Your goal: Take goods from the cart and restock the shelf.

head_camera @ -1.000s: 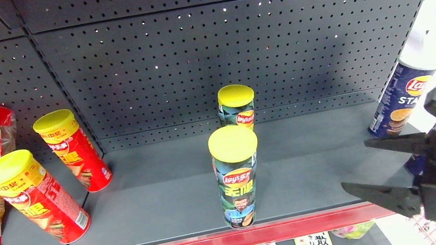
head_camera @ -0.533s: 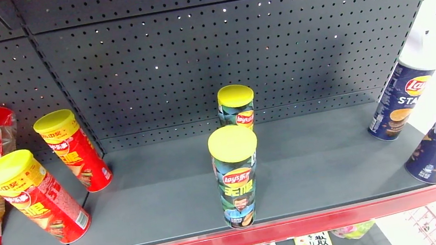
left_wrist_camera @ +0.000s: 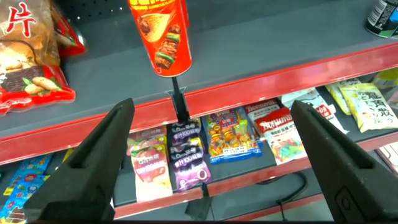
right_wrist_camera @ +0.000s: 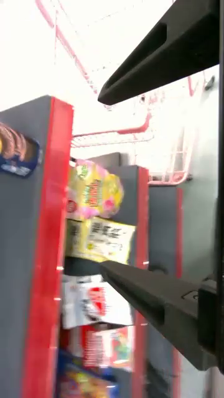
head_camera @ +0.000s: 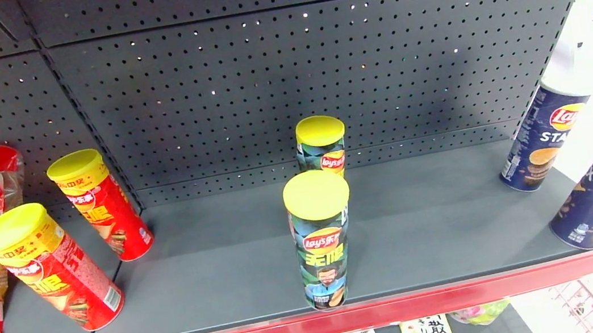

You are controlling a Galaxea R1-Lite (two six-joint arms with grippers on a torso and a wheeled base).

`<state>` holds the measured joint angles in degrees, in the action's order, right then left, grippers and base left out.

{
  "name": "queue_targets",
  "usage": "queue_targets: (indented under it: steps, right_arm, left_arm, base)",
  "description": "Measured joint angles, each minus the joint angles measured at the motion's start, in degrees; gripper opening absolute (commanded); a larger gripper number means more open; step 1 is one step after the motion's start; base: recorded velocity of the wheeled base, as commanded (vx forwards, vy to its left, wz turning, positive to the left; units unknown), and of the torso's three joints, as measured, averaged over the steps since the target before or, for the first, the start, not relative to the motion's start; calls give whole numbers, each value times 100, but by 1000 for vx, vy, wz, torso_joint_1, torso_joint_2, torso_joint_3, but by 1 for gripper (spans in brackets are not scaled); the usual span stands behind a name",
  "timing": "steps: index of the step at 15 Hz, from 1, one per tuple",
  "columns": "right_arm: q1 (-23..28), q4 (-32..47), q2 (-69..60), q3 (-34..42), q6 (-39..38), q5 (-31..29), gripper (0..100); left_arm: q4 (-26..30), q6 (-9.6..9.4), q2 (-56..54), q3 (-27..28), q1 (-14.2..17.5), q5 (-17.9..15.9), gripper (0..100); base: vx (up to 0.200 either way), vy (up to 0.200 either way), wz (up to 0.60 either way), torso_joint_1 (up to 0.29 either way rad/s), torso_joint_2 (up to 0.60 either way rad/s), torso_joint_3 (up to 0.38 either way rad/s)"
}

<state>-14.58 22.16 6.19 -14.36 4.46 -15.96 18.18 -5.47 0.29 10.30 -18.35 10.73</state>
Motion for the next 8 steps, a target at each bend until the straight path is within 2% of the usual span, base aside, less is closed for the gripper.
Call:
queue_targets:
  steps: [1, 2, 5, 7, 8]
  right_arm:
    - [4, -585, -44, 238, -48, -38, 100]
    - [11, -845, -77, 466, -85, 83, 100]
    - [11, -945, -118, 679, -143, 246, 100]
    - [11, -968, -127, 714, -215, 250, 100]
    - [11, -983, -129, 725, -343, 250, 100]
  left_arm:
    - [2, 1, 0, -2, -1, 5, 100]
    - [2, -7, 1, -2, -1, 5, 100]
    - [-45, -35, 94, 50, 0, -167, 100]
    - [-439, 22, 408, 168, -1, -345, 100]
    - [-806, 69, 730, 246, -1, -433, 100]
  base:
    - [0, 0, 0, 0, 0, 0]
    - [0, 0, 0, 0, 0, 0]
    - [0, 0, 0, 0, 0, 0]
    - [0, 0, 0, 0, 0, 0]
    - [0, 0, 0, 0, 0, 0]
